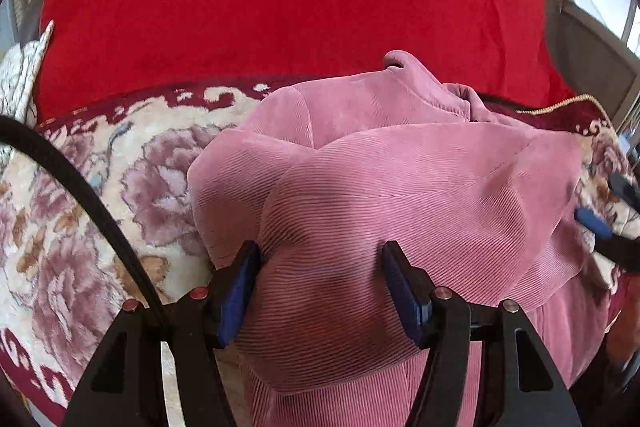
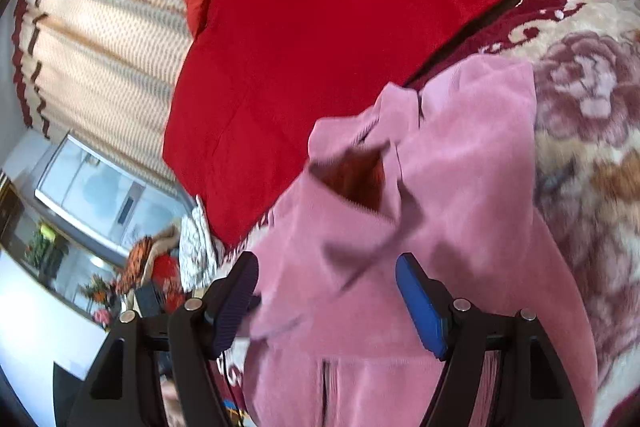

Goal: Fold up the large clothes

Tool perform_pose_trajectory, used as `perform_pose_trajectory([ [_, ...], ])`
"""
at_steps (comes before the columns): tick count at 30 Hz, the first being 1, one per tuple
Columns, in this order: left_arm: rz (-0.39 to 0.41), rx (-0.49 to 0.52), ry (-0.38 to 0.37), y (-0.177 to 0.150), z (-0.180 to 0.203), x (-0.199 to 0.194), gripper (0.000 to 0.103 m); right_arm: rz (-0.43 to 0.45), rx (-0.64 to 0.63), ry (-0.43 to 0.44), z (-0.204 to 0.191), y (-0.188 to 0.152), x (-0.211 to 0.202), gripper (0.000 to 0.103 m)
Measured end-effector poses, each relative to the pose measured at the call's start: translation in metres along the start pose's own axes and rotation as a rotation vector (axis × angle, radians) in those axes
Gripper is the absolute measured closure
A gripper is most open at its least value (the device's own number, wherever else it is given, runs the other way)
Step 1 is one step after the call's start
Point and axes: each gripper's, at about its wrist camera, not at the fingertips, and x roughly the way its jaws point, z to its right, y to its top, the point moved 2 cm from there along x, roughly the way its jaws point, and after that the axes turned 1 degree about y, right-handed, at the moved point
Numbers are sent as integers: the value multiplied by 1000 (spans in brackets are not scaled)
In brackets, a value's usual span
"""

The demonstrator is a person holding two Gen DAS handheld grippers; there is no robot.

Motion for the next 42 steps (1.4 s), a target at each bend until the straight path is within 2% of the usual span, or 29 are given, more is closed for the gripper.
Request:
perform_pose_trajectory([
  [4,-3,-27,-13,1,-2,1,39,-55,80,-9,5,17,33,28],
  [9,1,-28,-9,0,-3,1,39,-48,119,-59,9,29,61,28],
  [10,3,-24,-7,-1,-2,0,39,-42,110,-76,7,30,65,31],
  [12,7,-12,2,-1,-2,-1,39,-37,86,-109,5,29,71,48],
  [13,8,-9,4,-1,-2,-3,39,-40,64,-132,4,29,72,70],
  [15,17,8,15,0,-1,-5,39,-34,15,-186,-1,26,74,77],
  [17,23,19,24,1,0,-7,39,-6,-37,-204,-10,21,69,89],
  [20,34,32,34,2,0,-10,39,58,-154,-242,-30,15,55,94],
  [27,59,59,52,3,2,-17,39,166,-292,-251,-62,5,17,96],
  [32,66,70,63,4,6,-20,39,212,-323,-274,-62,4,-11,96],
  [36,68,53,80,8,3,-20,32,100,-242,-252,-38,7,-8,93],
  [38,70,15,90,11,-5,-21,32,30,-147,-220,-20,7,-3,92],
  [40,79,-12,105,12,-12,-22,32,-1,-99,-191,-7,5,1,90],
  [42,92,-42,133,14,-22,-24,32,-2,-74,-188,3,4,1,80],
])
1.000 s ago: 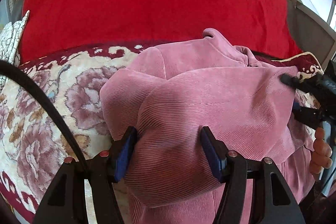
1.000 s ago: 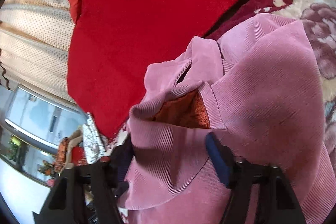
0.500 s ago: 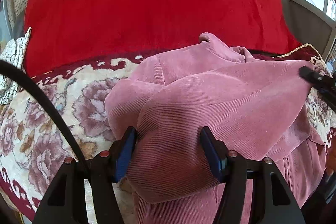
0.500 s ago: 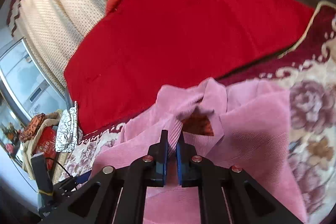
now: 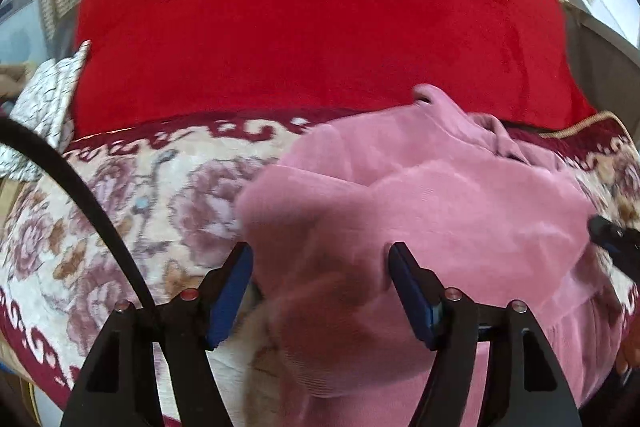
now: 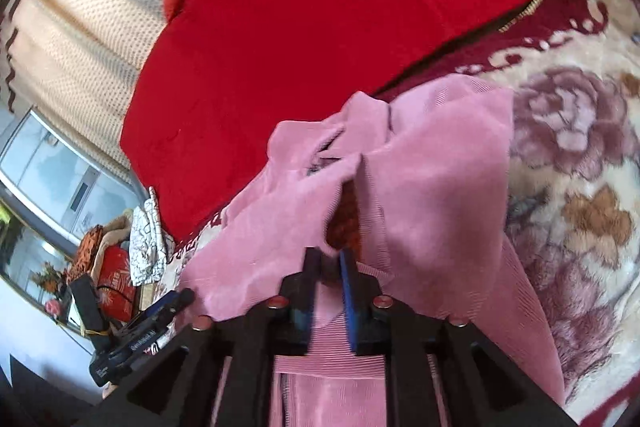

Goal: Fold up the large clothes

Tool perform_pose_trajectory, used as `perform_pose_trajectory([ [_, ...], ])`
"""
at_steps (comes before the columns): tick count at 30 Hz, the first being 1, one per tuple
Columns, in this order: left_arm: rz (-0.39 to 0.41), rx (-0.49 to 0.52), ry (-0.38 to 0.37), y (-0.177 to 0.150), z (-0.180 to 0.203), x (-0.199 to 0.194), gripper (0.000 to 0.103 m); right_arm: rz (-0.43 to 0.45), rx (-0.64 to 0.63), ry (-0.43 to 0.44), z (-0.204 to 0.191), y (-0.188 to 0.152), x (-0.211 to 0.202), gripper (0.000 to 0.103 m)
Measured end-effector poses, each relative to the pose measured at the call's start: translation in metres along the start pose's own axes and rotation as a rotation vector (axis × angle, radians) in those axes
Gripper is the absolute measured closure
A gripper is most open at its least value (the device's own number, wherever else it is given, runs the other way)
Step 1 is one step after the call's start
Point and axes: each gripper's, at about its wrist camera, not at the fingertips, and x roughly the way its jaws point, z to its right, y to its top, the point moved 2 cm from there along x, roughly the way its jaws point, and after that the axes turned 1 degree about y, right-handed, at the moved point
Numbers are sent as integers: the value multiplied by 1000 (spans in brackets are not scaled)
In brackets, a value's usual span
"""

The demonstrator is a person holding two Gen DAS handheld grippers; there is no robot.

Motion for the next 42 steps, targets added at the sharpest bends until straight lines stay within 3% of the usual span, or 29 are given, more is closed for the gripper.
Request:
perform_pose_trajectory([
  [1,7,-19,18,1,-6,0,32,-4,16,10,4,0,1,62],
  [2,11,-31,24,2,-11,0,31,-4,41,21,8,-1,1,26],
  [3,15,-48,26,2,-16,0,29,13,70,40,11,-1,0,15],
  [6,10,-68,40,1,-24,1,24,58,74,70,14,0,-6,13],
  [9,-3,-78,42,1,-28,4,24,26,66,74,12,5,4,15],
  [12,4,-84,47,1,-31,3,24,-13,85,68,13,12,25,26],
  [15,7,-97,55,2,-37,3,24,-49,98,30,13,17,49,31],
  [16,6,-100,58,2,-38,4,24,-56,84,38,8,18,52,43],
  [17,5,-106,67,2,-41,4,24,-71,54,45,0,18,57,63],
  [18,5,-112,70,3,-42,4,24,-84,25,44,-7,18,61,73],
  [20,9,-132,75,4,-47,4,24,-108,-37,25,-23,15,68,85],
  [23,16,-149,98,4,-52,3,24,-64,-176,-10,-55,5,60,96],
  [30,59,-191,98,7,-57,-7,24,208,-410,-102,-98,-7,-9,98],
  [35,67,-125,83,8,-35,-9,24,310,-409,-216,-83,-2,-40,99],
  [37,33,-79,74,6,-20,0,24,266,-378,-256,-62,3,-39,98],
  [42,-58,71,137,-5,11,22,24,-29,-195,-276,3,7,-5,94],
])
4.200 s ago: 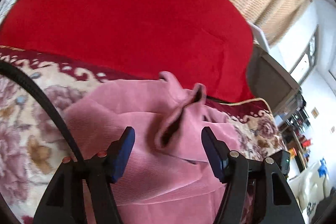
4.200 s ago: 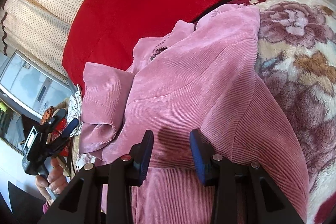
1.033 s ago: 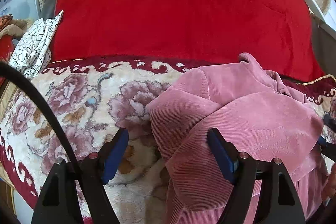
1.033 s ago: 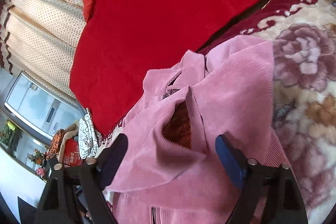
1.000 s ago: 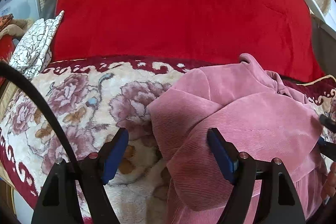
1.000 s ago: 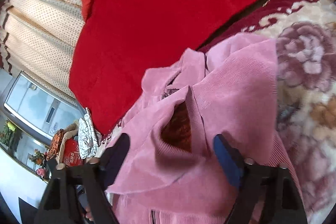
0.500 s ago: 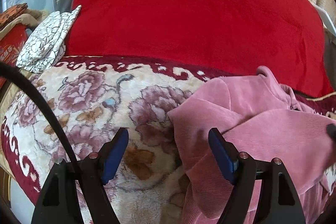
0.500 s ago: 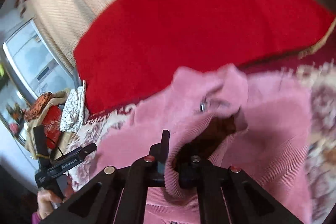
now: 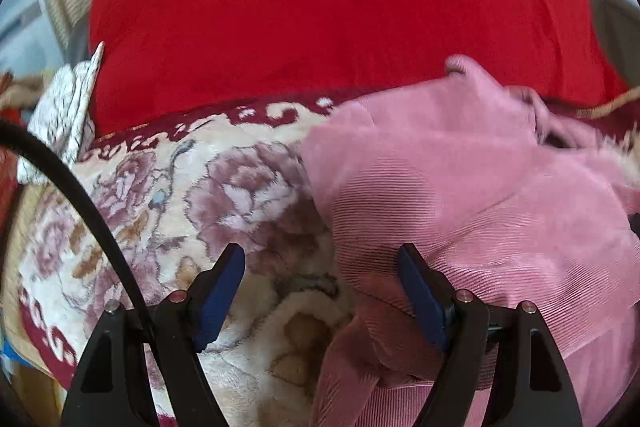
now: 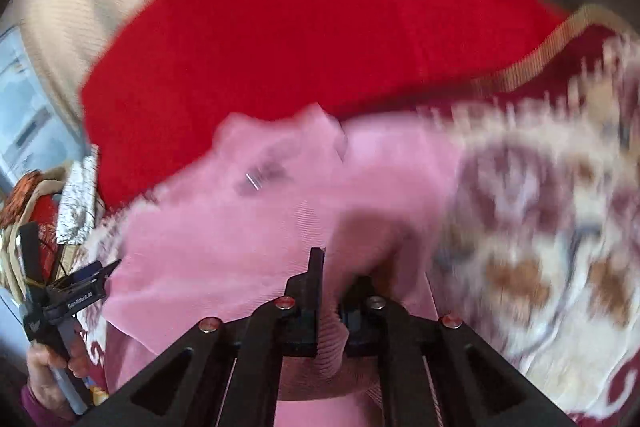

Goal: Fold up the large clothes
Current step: 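Fold the held edge over the jacket body with the right gripper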

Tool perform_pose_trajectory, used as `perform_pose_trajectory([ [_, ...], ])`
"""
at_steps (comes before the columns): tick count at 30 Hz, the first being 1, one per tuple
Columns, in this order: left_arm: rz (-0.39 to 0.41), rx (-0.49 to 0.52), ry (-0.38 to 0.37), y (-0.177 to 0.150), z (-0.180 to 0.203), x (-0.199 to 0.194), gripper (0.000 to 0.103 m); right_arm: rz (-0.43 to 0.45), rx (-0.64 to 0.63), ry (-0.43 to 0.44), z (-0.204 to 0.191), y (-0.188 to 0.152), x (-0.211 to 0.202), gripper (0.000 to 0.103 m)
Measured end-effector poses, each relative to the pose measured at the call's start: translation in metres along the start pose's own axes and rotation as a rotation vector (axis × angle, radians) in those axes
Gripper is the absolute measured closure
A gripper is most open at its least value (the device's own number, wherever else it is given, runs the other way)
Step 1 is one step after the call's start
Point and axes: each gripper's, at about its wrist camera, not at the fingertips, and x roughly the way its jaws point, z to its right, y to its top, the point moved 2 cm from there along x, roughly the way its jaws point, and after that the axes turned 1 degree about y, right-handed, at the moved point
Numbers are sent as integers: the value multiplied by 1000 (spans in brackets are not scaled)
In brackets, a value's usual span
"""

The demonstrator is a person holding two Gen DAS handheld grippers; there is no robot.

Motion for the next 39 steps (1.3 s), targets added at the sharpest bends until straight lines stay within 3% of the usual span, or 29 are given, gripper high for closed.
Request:
perform_pose_trajectory([
  [2,25,25,20,0,4,-4,24,-49,94,53,19,-5,8,91],
  [4,45,45,31,-1,5,-8,24,-23,120,81,25,-2,-1,89],
  [10,92,63,16,1,8,-20,24,194,102,57,32,17,-52,81],
  [12,113,72,24,2,13,-24,24,232,79,71,26,18,-61,69],
  [14,132,81,25,2,17,-28,24,243,66,98,15,19,-63,38],
  [18,176,106,32,1,24,-35,24,235,-22,99,-8,10,-52,39],
  [20,187,115,29,0,27,-37,24,205,-60,89,-16,5,-39,48],
  [22,188,117,28,0,28,-38,24,155,-97,47,-19,1,-23,63],
  [27,188,118,20,-1,30,-39,24,-5,-73,-2,-3,-6,23,65],
  [30,195,114,21,-1,28,-40,24,13,-63,9,-4,-4,19,66],
  [36,179,78,2,-2,20,-42,24,134,-48,98,-8,7,-11,66],
  [39,154,52,-10,-2,17,-39,24,134,-56,103,-13,11,-10,63],
])
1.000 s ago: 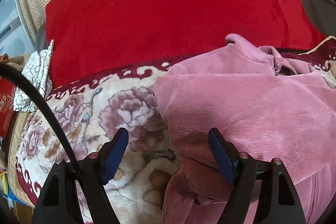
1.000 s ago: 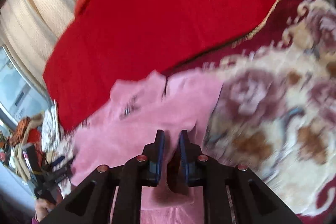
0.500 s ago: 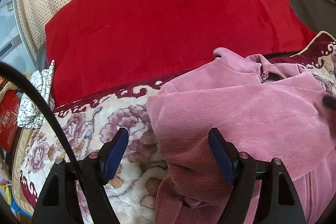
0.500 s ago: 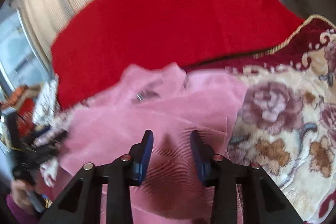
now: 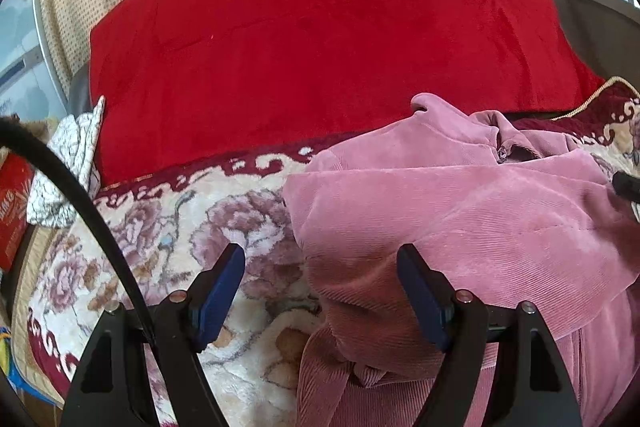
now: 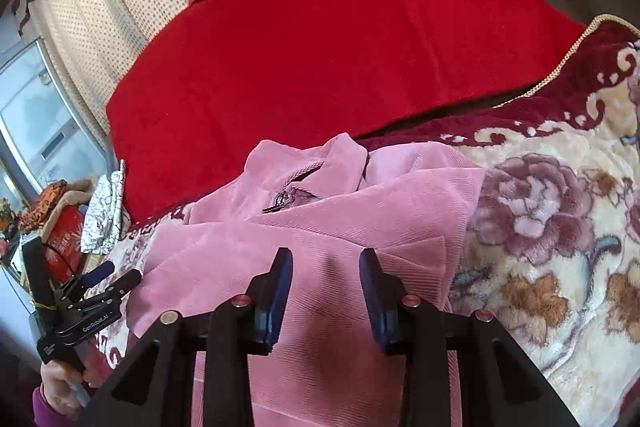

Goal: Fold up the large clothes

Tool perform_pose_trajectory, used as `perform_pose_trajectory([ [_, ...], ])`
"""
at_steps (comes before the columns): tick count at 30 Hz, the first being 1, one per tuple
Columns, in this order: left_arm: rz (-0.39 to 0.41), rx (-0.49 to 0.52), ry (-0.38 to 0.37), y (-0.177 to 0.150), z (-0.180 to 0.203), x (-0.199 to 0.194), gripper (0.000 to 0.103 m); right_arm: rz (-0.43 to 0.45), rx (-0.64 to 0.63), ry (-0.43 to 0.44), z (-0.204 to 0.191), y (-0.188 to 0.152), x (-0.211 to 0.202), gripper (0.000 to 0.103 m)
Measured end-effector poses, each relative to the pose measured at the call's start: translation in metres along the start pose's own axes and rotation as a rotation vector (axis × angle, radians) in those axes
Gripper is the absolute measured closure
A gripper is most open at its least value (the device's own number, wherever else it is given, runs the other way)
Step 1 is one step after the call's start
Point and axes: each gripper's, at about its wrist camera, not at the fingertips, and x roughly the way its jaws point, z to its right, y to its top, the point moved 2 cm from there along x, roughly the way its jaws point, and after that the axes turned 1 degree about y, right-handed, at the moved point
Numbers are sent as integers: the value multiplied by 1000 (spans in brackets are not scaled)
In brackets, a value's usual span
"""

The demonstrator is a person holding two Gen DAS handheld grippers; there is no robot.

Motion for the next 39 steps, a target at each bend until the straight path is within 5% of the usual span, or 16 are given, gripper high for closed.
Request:
perform_pose_trajectory([
  [6,-118,-18,-17,-11,6,23,24,-179,-29,-124,2,-12,52,63],
  [19,-101,47,122,-16,20,28,4,-61,-280,-285,-44,-16,25,63],
  [23,-115,31,124,-17,18,34,3,-30,-334,-321,-53,-15,19,63],
  [25,-128,0,118,-18,14,37,0,-15,-348,-342,-55,-16,15,48],
  [32,-192,-210,0,-30,-7,46,0,47,-395,-371,-66,-14,6,48],
  [39,-160,-165,16,-32,-2,43,0,66,-448,-408,-78,-18,2,48],
])
